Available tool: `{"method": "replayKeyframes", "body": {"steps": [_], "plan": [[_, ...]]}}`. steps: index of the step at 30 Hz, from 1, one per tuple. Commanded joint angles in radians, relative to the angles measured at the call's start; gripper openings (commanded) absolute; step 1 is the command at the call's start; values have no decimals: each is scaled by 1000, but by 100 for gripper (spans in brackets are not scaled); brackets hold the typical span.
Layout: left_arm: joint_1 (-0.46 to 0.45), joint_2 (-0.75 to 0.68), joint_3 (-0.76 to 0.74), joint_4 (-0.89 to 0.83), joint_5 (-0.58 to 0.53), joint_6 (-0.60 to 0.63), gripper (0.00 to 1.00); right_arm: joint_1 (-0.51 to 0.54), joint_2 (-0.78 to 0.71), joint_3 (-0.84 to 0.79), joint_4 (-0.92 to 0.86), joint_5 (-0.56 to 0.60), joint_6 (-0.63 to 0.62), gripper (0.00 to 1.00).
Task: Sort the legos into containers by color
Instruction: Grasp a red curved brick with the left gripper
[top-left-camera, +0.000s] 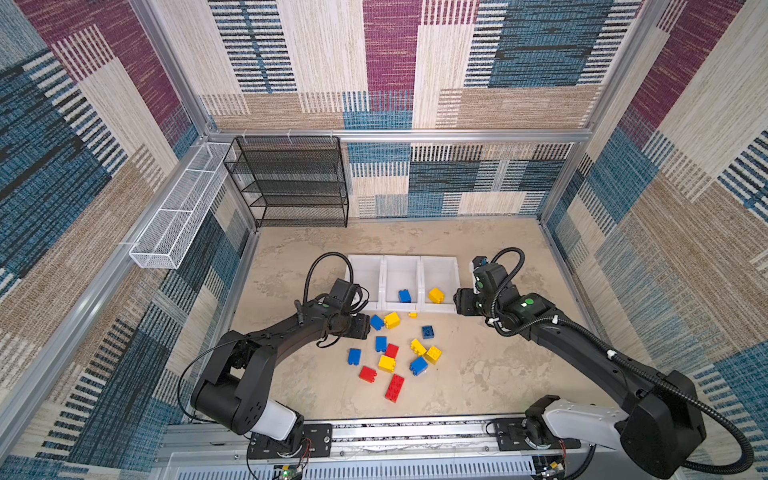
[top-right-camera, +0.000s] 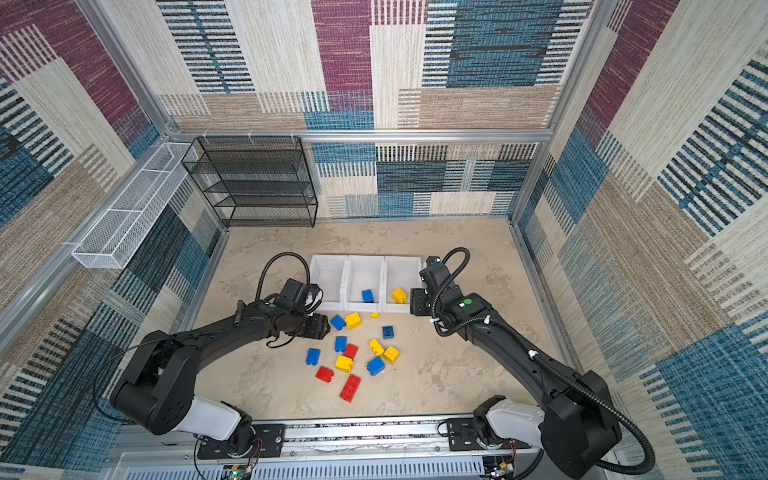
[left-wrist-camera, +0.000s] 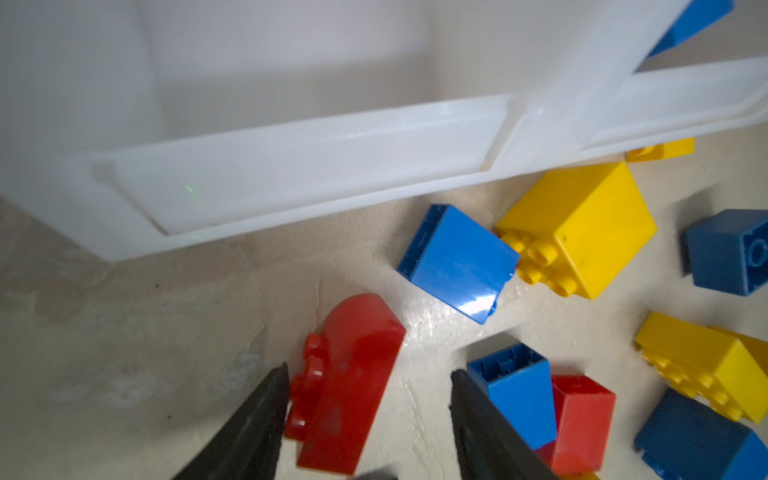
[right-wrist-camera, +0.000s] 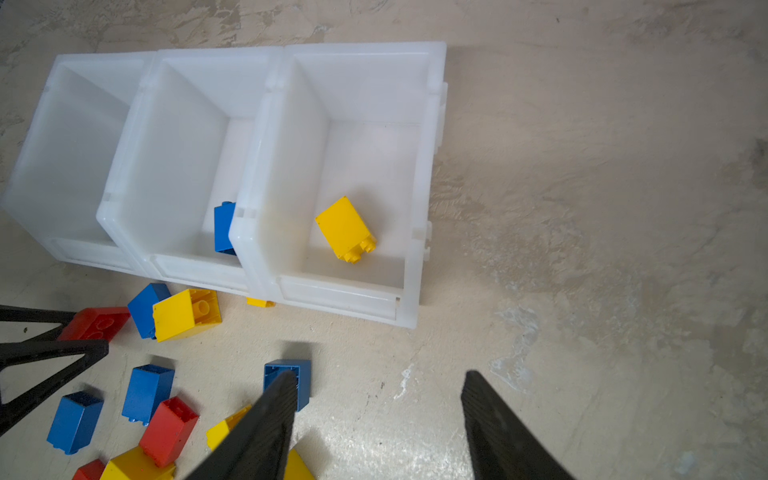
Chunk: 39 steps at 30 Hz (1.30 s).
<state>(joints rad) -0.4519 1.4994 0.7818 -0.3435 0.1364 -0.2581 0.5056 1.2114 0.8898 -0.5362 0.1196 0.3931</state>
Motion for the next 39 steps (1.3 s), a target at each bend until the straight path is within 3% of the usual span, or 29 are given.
{"method": "replayKeyframes", "body": {"steps": [1,15,23,34,39], "plan": [[-11,6,-10,18,1,1,61,1,-4,3,16,-2,9,66],[-20,27,-3,37,-93,-33,37,1,-9,1,16,-2,10,65],[-21,13,-4,41,-73,-38,24,1,-14,-2,14,-1,11,65],[-21,-188,-3,13,-75,-64,23,2,-6,4,10,3,3,65],[12,-121,136,30,-90,-2,25,2,10,15,18,-4,3,64]]}}
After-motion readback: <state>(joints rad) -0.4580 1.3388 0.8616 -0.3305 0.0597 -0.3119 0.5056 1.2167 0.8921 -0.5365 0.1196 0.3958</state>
